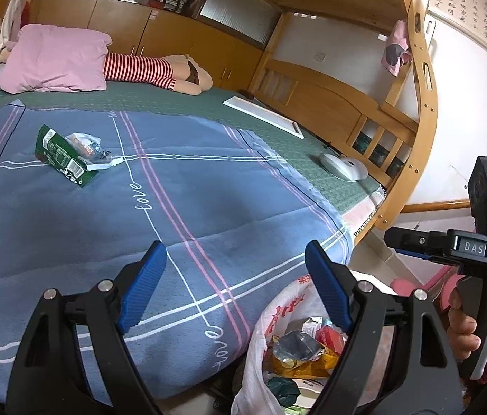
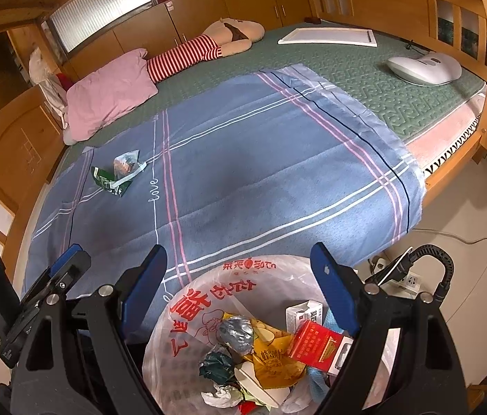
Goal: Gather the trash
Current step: 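Move both tools back over the green chip bag on the bed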
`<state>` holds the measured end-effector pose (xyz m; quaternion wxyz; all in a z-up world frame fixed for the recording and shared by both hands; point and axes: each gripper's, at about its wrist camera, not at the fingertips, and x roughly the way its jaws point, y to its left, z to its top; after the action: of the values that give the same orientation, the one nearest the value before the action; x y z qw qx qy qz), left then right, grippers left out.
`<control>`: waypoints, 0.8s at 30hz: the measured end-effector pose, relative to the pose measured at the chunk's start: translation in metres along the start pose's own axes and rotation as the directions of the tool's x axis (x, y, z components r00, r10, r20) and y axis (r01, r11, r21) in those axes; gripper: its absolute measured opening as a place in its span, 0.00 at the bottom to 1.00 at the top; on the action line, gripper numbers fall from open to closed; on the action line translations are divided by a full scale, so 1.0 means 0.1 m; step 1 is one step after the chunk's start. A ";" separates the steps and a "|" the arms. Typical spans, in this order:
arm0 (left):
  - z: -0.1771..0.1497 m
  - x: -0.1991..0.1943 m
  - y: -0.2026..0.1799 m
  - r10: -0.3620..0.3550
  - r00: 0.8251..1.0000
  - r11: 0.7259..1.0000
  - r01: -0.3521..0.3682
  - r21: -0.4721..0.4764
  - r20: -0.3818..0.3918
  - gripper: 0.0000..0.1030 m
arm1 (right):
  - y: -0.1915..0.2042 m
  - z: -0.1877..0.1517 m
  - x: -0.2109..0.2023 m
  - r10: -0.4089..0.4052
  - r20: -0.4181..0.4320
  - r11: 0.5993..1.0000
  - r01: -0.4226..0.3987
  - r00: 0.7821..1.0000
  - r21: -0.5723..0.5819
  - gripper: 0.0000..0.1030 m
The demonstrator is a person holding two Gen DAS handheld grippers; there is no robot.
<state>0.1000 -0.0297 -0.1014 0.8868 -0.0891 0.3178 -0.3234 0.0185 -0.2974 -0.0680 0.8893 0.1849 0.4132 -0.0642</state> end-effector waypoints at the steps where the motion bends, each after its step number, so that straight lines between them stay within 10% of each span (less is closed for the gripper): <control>1: 0.00 0.00 -0.01 -0.001 1.000 1.000 0.001 0.000 0.002 0.80 | 0.00 0.00 0.00 0.000 0.000 1.000 0.000 1.000 0.000 0.81; 12: 0.02 -0.05 0.07 0.040 0.999 0.998 -0.038 -0.040 0.033 0.80 | 0.00 -0.01 0.05 0.000 -0.010 1.000 0.000 1.000 0.002 0.81; 17: 0.06 -0.09 0.19 0.170 0.984 0.983 -0.165 -0.083 0.057 0.80 | 0.00 -0.01 0.05 -0.001 -0.010 1.000 0.001 1.000 0.001 0.81; 24: 0.06 -0.02 0.30 0.469 0.883 0.882 -0.467 -0.055 0.021 0.80 | 0.05 -0.01 0.13 0.002 -0.024 1.000 -0.002 1.000 -0.003 0.81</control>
<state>0.1177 -0.0058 -0.1069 0.9414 -0.0365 0.3229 -0.0906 0.0276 -0.2916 -0.0767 0.8847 0.1849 0.4237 -0.0605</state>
